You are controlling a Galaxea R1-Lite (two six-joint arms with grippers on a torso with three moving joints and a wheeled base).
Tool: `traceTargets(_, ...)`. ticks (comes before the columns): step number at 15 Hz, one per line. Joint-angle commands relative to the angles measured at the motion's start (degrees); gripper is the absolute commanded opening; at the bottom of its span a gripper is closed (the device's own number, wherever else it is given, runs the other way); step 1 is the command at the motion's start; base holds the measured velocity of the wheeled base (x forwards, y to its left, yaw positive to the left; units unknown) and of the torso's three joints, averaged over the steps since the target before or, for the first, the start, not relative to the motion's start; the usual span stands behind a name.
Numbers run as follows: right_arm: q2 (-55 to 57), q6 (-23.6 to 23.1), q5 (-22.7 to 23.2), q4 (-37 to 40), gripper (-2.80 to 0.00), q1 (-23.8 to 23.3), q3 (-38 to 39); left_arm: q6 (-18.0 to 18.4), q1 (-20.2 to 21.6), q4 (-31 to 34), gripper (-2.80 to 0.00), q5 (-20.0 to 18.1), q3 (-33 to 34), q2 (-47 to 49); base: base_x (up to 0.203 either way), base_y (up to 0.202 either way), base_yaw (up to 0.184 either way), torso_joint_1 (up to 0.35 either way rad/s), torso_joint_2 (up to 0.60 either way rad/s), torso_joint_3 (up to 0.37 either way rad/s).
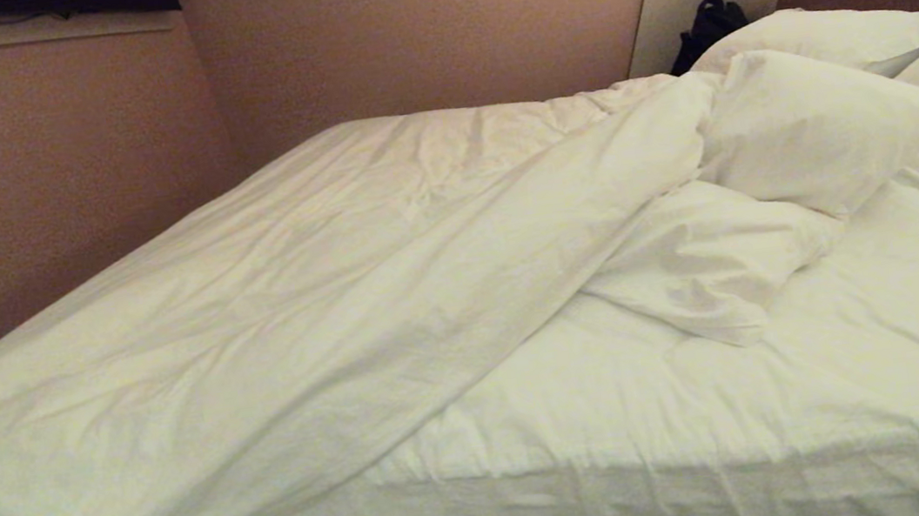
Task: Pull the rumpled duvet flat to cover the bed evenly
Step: Hold the folded corner of the quilt
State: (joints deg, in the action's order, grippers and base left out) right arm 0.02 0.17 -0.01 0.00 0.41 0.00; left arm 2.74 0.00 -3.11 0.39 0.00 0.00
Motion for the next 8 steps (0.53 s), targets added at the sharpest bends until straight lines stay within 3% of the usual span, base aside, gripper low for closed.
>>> traceTargets(1, -0.02, 0.01, 0.01, 0.00, -2.80, 0.02, 0.00, -0.01, 0.00, -0.06, -2.80, -0.09, 0.00, 0.09, 0.000, -0.197, -0.002, 0.002, 0.00, 0.002)
traceTargets(8, -0.02, 0.01, 0.01, 0.00, -2.80, 0.02, 0.00, -0.02, 0.00, -0.06, -2.80, 0.04, 0.00, 0.00, 0.000, -0.193, 0.001, 0.003, 0.00, 0.003)
